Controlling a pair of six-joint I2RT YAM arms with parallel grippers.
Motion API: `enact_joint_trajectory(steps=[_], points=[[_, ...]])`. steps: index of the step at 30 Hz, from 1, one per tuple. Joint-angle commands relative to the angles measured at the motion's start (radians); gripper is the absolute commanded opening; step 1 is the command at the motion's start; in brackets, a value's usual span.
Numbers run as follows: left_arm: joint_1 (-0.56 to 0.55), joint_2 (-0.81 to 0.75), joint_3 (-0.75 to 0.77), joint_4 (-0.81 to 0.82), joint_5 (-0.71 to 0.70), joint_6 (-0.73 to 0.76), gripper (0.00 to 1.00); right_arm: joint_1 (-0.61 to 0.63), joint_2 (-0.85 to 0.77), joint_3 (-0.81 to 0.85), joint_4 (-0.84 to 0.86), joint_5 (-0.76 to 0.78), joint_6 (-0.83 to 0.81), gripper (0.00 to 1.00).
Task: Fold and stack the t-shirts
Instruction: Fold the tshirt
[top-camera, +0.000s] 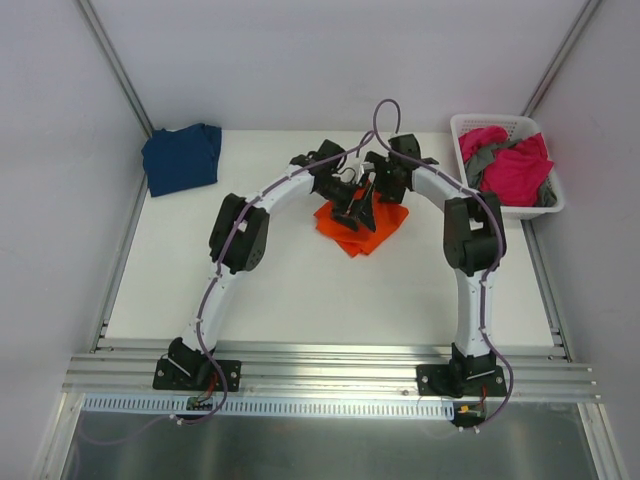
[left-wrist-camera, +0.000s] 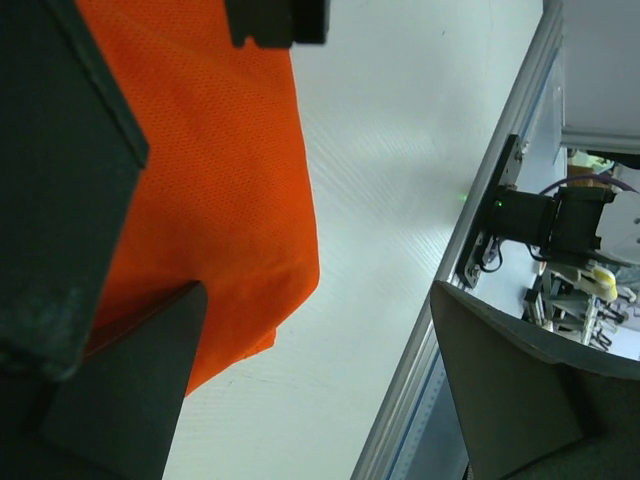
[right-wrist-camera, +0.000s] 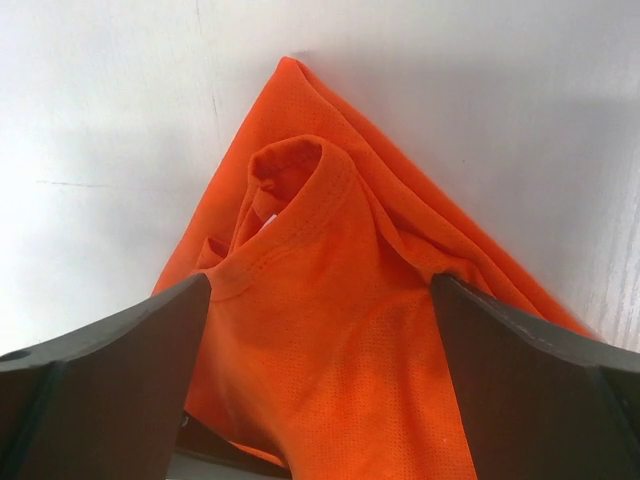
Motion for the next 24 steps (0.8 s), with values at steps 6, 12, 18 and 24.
enact_joint_trajectory(steps=[6,12,18,24], points=[[0.140,-0.025,-0.013,-0.067,-0.077,-0.057,0.97,0.058,-0.121,-0.200,-0.126,-0.054,0.049,0.99],[0.187,-0.064,-0.036,-0.120,-0.118,-0.016,0.97,0.087,-0.159,-0.240,-0.149,-0.042,0.066,0.99],[0.198,-0.125,-0.066,-0.137,-0.126,-0.008,0.97,0.098,-0.192,-0.280,-0.143,-0.030,0.066,1.00],[0.198,-0.183,-0.025,-0.150,-0.181,0.012,0.99,0.118,-0.241,-0.320,-0.146,-0.013,0.071,0.99]])
